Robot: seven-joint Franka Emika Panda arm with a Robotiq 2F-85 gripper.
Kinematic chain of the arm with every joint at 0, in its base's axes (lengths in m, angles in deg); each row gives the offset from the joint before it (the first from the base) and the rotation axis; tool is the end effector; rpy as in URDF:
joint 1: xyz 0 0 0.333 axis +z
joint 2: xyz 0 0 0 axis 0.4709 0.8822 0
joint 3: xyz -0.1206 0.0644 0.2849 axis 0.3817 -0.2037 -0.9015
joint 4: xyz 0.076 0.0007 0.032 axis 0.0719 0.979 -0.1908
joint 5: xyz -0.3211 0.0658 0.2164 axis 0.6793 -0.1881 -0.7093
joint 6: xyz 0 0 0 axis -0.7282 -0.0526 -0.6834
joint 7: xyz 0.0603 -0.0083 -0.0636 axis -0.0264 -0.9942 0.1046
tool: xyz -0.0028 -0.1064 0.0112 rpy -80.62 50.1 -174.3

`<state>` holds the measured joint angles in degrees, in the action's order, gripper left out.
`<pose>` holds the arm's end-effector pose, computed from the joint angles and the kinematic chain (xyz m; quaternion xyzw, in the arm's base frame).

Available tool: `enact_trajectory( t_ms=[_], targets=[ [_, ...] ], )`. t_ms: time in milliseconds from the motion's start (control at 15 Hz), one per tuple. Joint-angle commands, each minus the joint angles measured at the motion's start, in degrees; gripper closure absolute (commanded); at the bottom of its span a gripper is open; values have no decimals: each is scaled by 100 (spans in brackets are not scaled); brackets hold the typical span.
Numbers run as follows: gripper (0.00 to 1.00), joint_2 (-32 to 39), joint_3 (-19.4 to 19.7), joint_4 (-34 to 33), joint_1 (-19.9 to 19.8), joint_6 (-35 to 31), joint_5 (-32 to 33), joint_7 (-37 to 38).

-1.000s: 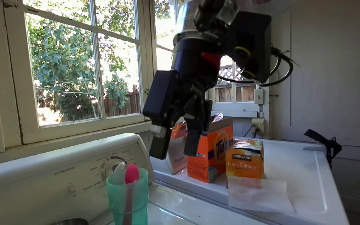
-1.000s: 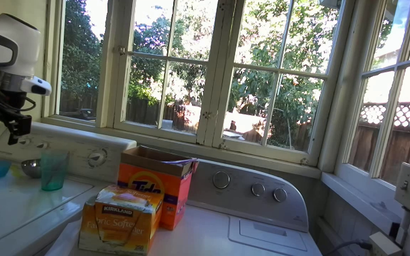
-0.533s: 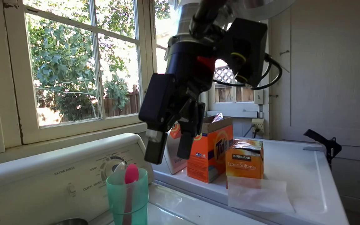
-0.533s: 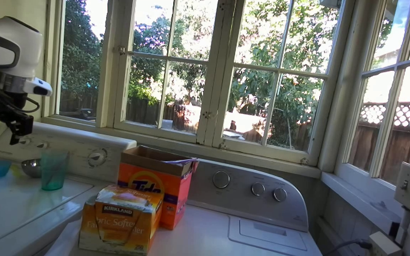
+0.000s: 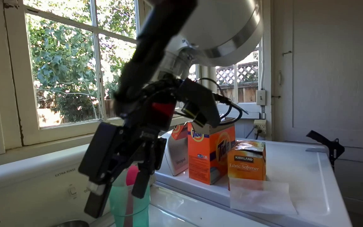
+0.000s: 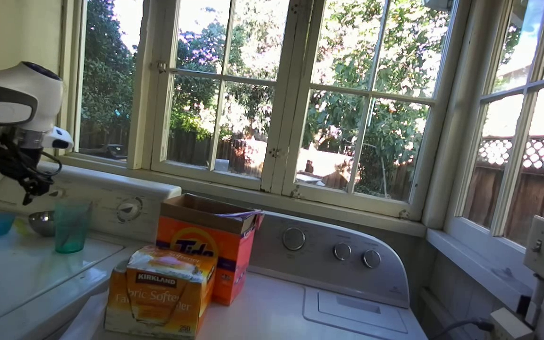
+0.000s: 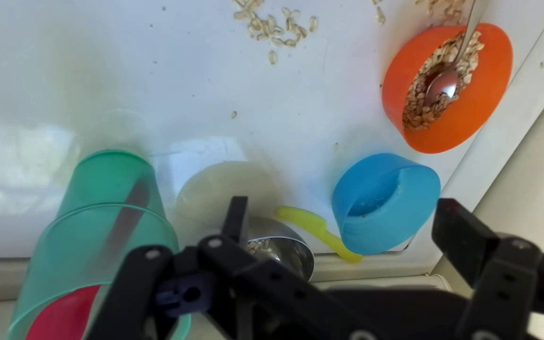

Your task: Move the silver bowl and blue cup to the washing machine on the right

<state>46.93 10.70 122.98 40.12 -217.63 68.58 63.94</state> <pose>0.5902 0.2970 0.3700 -0.9406 -0.2742 -0.0679 0.1882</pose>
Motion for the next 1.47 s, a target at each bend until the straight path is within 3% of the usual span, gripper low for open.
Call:
enact_trajectory(
  t_ms=[0, 200, 867, 1333, 1400],
  targets=[
    [0, 747, -160, -746, 55, -57, 56, 130],
    [0, 1135, -327, -1165, 9, -79, 130, -310],
    [0, 2299, -581, -2712, 129, 811, 1325, -2295],
    [0, 2891, -385, -3720, 526, 1419, 1851, -2662],
    [0, 2582, -481, -3198, 351, 1057, 1667, -2600]
  ],
)
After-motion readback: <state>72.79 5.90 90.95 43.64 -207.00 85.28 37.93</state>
